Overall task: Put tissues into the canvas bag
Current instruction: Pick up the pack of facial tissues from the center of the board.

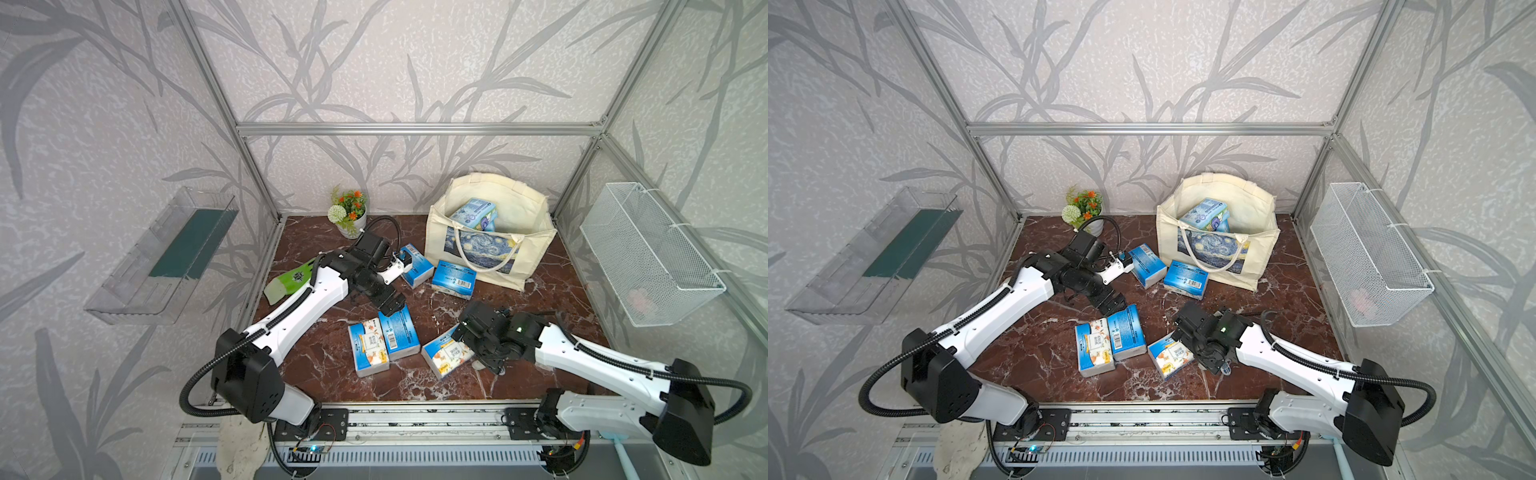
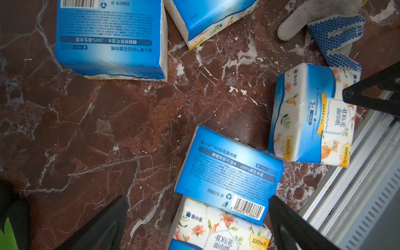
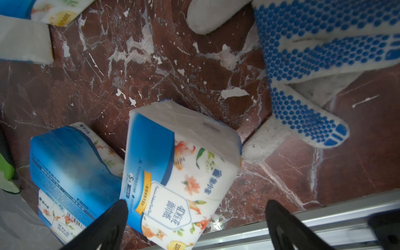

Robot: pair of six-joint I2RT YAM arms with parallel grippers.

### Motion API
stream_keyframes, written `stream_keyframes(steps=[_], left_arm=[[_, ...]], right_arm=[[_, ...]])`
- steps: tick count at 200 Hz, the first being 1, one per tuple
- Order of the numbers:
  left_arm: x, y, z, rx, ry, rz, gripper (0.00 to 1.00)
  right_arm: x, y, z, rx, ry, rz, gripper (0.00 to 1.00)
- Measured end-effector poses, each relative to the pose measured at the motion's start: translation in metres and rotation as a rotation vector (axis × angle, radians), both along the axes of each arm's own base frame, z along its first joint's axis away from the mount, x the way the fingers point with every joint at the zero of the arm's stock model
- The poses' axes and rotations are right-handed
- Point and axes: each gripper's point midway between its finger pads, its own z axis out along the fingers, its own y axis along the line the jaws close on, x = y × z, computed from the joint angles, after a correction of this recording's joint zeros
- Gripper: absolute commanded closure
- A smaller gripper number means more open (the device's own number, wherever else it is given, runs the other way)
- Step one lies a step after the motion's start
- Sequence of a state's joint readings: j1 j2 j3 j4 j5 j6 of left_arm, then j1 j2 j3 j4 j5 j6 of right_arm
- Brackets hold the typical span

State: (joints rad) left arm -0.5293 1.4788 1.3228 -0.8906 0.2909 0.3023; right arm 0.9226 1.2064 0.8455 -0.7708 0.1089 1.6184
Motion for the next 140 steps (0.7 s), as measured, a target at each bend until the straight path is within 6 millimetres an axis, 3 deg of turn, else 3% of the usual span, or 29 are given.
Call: stream_keyframes(steps=[44, 140], left_arm=[[-0.001, -0.003, 0.002, -0.02, 0.002, -0.002, 0.01], [-0.003, -0.005, 0.009, -0.048, -0.004, -0.002, 0.01]], right_arm=[[0.013, 0.014, 0.003, 0.009, -0.003, -0.044, 0.01], [0.013, 0.019, -0.017, -0.016, 0.06, -0.098, 0.01]])
